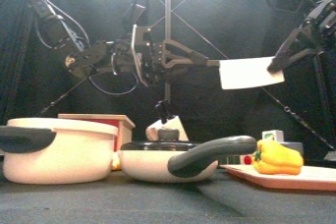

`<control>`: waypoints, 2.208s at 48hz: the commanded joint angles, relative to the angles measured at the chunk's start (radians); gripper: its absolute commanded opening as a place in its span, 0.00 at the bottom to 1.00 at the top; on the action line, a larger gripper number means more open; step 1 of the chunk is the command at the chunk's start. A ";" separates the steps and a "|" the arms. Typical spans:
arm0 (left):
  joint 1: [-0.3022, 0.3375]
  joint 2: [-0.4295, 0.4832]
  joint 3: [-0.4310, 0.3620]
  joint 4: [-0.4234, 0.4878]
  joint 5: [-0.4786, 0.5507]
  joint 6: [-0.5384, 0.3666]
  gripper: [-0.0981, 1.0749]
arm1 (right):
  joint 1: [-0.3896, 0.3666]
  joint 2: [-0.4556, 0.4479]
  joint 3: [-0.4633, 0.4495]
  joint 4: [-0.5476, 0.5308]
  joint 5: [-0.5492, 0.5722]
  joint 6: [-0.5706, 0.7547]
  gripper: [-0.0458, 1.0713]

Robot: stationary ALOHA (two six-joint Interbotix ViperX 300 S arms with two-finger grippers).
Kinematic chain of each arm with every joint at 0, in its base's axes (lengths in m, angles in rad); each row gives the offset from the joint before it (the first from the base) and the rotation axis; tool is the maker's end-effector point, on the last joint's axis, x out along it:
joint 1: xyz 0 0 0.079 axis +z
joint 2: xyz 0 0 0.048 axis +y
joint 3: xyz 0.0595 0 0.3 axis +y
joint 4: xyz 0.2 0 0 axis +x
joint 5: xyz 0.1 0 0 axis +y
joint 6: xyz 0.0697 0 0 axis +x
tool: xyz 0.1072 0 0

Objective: Cut squash

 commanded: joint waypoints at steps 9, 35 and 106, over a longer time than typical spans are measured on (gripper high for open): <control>-0.003 0.009 -0.034 0.000 0.018 -0.002 0.59 | 0.000 0.011 0.017 0.063 -0.006 -0.002 0.37; -0.025 0.084 -0.060 -0.057 0.100 -0.003 0.59 | -0.006 0.147 0.060 0.135 -0.080 0.008 0.37; -0.046 0.100 -0.057 -0.103 0.155 -0.002 0.59 | -0.034 0.272 0.051 0.160 -0.095 -0.003 0.37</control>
